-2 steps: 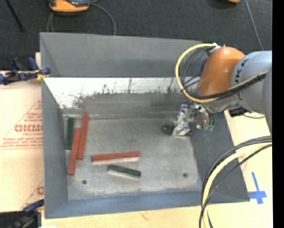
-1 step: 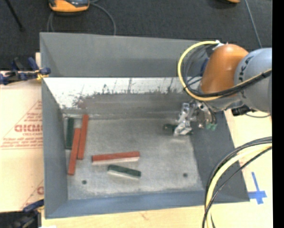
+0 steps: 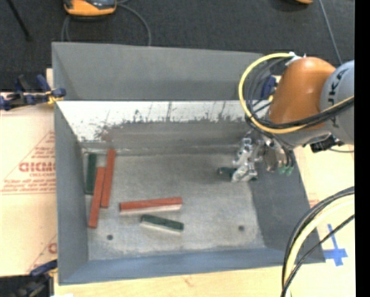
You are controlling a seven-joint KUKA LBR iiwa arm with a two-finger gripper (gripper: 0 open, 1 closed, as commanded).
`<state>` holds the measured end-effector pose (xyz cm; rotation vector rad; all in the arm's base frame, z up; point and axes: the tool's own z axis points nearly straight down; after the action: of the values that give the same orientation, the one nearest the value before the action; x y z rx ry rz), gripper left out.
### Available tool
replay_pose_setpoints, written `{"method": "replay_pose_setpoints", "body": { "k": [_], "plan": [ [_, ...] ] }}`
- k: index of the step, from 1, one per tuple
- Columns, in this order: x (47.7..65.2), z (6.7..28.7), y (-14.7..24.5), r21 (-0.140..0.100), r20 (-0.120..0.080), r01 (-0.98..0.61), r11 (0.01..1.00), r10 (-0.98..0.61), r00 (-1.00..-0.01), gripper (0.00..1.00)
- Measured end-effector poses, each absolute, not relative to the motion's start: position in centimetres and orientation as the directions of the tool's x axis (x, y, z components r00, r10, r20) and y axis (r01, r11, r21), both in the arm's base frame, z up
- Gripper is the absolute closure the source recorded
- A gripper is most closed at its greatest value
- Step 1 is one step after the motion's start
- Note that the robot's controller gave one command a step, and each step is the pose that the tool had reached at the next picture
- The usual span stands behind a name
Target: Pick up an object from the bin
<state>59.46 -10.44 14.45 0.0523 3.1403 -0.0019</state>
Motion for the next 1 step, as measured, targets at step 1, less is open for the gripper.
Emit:
{"method": "replay_pose_setpoints", "body": {
  "k": [1],
  "plan": [
    [60.9, 19.19, -10.04, 0.0, -0.003, 0.063, 0.998, 0.063, -0.998, 1.0]
  ]
}}
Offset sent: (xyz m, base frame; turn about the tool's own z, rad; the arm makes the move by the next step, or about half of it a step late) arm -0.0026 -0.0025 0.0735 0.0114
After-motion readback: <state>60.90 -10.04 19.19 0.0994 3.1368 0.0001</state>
